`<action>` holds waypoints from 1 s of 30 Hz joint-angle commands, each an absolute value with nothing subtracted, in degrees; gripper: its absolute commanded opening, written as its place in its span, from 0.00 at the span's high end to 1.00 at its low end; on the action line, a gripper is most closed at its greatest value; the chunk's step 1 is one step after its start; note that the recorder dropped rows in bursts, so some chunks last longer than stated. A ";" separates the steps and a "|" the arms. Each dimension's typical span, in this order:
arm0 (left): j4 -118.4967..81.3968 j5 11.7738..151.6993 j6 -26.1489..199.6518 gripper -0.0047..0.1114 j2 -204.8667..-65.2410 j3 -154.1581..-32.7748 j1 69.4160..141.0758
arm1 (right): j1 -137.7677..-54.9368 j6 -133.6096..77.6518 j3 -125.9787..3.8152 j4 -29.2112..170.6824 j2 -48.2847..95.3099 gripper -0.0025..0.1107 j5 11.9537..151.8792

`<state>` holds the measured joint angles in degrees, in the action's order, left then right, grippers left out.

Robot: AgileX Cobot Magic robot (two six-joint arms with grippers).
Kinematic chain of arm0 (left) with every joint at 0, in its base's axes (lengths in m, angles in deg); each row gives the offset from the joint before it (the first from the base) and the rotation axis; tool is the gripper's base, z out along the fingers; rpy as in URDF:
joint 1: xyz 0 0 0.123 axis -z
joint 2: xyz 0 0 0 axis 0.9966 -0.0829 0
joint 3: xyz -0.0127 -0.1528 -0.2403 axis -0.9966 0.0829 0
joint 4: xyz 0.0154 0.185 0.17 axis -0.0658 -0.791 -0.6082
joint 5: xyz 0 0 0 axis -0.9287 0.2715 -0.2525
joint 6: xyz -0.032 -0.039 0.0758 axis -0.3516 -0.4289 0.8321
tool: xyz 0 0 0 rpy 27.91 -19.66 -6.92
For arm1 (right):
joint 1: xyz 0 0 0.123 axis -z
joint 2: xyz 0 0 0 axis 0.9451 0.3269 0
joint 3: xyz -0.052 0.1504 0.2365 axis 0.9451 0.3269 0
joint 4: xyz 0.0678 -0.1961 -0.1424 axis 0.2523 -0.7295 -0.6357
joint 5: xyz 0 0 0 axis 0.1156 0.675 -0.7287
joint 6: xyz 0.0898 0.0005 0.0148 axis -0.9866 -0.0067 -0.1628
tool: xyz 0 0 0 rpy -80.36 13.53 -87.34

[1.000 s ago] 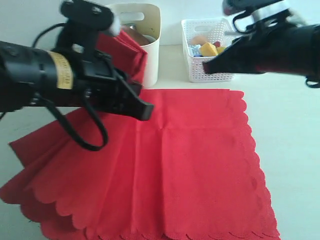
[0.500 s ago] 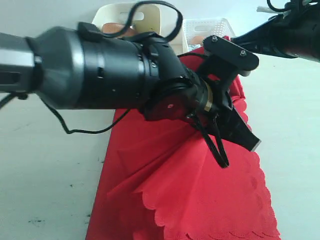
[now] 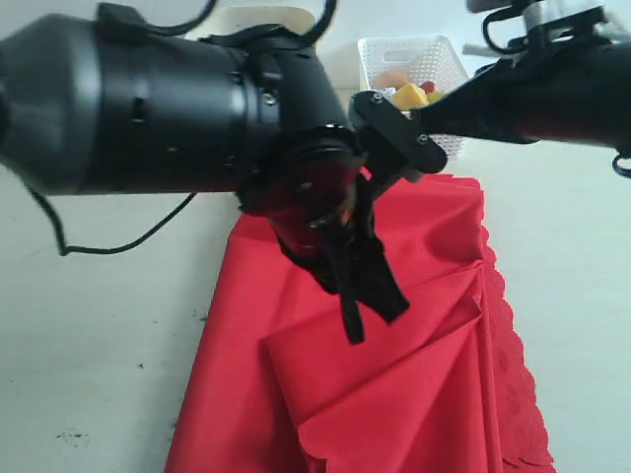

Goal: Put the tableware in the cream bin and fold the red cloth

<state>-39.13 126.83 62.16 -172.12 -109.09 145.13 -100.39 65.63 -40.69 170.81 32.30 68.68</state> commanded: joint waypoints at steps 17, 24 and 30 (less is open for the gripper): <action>-35.91 85.97 58.54 0.95 -167.73 -80.96 149.47 | -100.48 68.69 -31.96 170.68 45.21 0.98 82.90; -37.25 99.49 57.34 0.95 -166.35 -80.96 144.57 | -100.48 68.69 -31.96 170.68 49.10 0.98 74.89; -37.84 106.92 56.76 0.95 -166.47 -80.17 140.56 | -100.48 68.69 -32.69 170.68 53.83 0.98 78.91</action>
<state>-37.50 105.41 57.40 -166.77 -80.81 141.37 -100.39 69.03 -32.23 170.99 52.50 76.34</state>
